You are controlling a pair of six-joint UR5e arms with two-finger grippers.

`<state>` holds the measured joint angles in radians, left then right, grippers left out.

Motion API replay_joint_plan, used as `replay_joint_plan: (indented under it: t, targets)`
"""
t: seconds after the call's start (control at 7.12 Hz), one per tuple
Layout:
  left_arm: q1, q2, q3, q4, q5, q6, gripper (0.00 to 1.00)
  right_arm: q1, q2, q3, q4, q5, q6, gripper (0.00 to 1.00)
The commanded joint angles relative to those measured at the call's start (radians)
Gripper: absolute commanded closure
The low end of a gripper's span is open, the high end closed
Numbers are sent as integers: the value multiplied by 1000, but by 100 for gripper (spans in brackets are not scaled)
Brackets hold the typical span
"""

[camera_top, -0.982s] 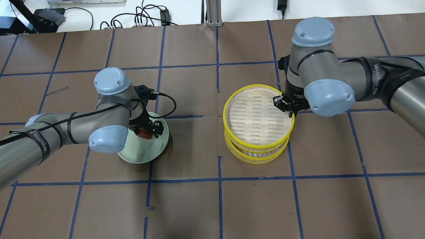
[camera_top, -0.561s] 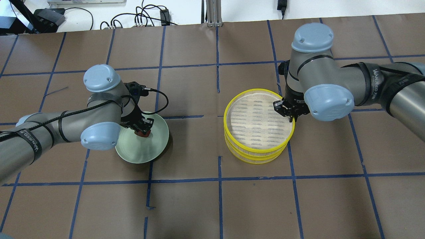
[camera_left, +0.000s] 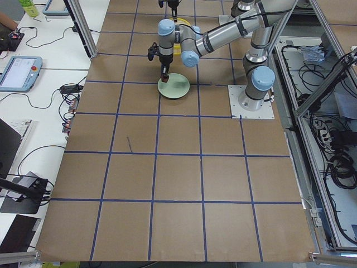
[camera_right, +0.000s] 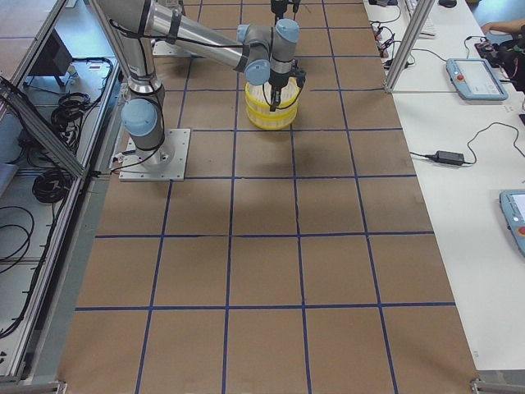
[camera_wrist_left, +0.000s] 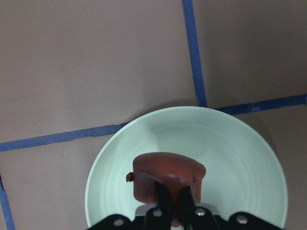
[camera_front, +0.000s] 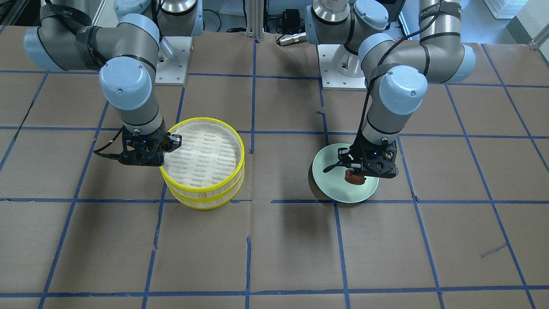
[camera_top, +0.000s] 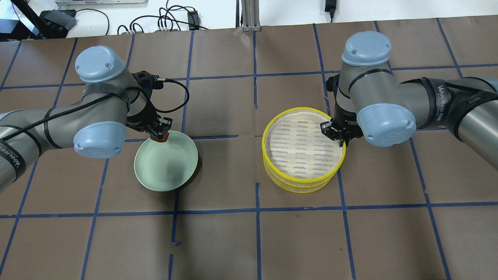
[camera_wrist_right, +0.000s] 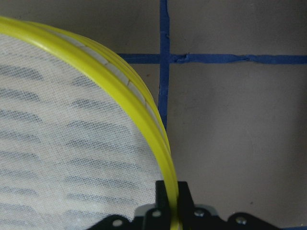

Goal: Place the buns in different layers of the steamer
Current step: 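Grasp the brown bun in the green bowl with the left gripper, then lower brown bun onto top tier with left gripper while right gripper rises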

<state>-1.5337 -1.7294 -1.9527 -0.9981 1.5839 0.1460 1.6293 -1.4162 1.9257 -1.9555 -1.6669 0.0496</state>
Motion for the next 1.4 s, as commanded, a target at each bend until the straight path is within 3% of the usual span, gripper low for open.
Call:
replay_joint_plan:
  t: [0.0, 0.28, 0.42, 0.56, 0.84, 0.98, 1.12, 1.26]
  targets:
    - [-115, 14, 93, -92, -50, -203, 98, -17, -1, 1, -2, -1, -16, 96]
    - [-170, 10, 132, -97, -53, -258, 98, -16, 0, 6, -2, -1, -20, 92]
    - [-178, 8, 132, -97, -56, -287, 98, -14, 5, 7, 0, -4, -68, 56]
    - [-181, 8, 132, -96, -96, -331, 98, -14, 5, 3, 1, -2, -108, 3]
    - [-181, 8, 133, -93, -137, -336, 98, -28, -7, -51, 51, 6, -114, 0]
    - [-193, 7, 142, -93, -146, -365, 98, -46, -42, -156, 219, 12, -114, 0]
    - [-219, 4, 162, -77, -253, -485, 98, -71, -53, -269, 327, 15, -106, 0]
    - [-279, -8, 217, -64, -286, -622, 98, -94, -56, -374, 414, 35, -105, 0]
